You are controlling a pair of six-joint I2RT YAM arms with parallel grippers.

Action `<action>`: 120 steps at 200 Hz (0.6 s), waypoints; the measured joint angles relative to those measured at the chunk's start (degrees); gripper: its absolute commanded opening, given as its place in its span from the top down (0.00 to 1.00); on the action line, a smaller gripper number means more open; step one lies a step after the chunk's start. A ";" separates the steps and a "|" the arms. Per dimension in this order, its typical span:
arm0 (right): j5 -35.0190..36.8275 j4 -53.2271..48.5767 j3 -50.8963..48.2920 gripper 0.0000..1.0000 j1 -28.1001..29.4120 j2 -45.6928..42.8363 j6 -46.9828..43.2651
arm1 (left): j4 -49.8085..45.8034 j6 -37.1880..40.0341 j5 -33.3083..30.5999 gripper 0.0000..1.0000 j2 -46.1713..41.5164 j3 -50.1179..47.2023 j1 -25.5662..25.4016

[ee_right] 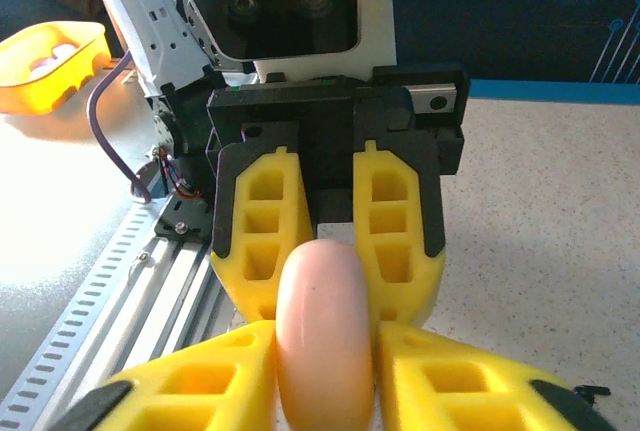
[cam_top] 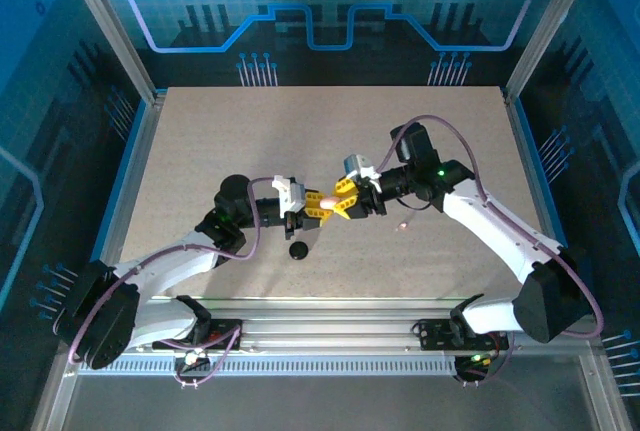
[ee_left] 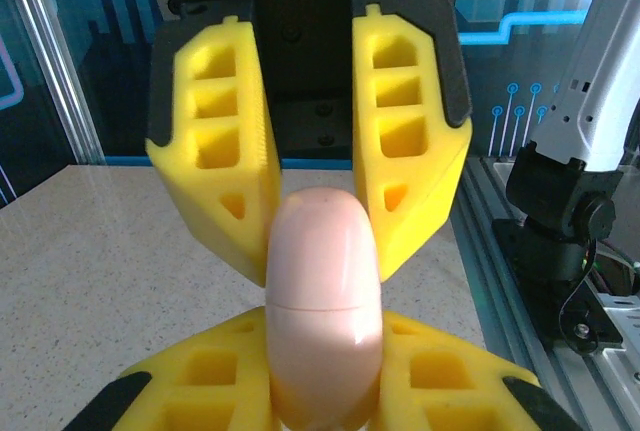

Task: Insert the wireless bluetooth earbuds into the charging case

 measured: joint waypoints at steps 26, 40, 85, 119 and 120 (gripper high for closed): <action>0.07 -0.24 0.39 0.85 -0.02 0.00 -0.48 | 0.02 0.00 0.02 0.81 -0.04 0.00 0.11; 0.13 -0.28 0.48 0.86 -0.02 0.00 -0.48 | 0.02 0.33 0.02 0.65 -0.11 0.00 0.20; 2.47 -2.82 1.49 0.87 0.72 0.00 -2.27 | -2.97 1.38 -0.42 0.60 -0.61 0.04 0.20; 4.20 -4.76 2.51 0.87 1.55 0.00 -4.04 | -4.37 1.75 -0.42 0.65 -0.61 0.28 0.20; 4.24 -4.83 2.51 0.87 1.57 0.00 -4.07 | -4.37 1.75 -0.42 0.65 -0.61 0.28 0.20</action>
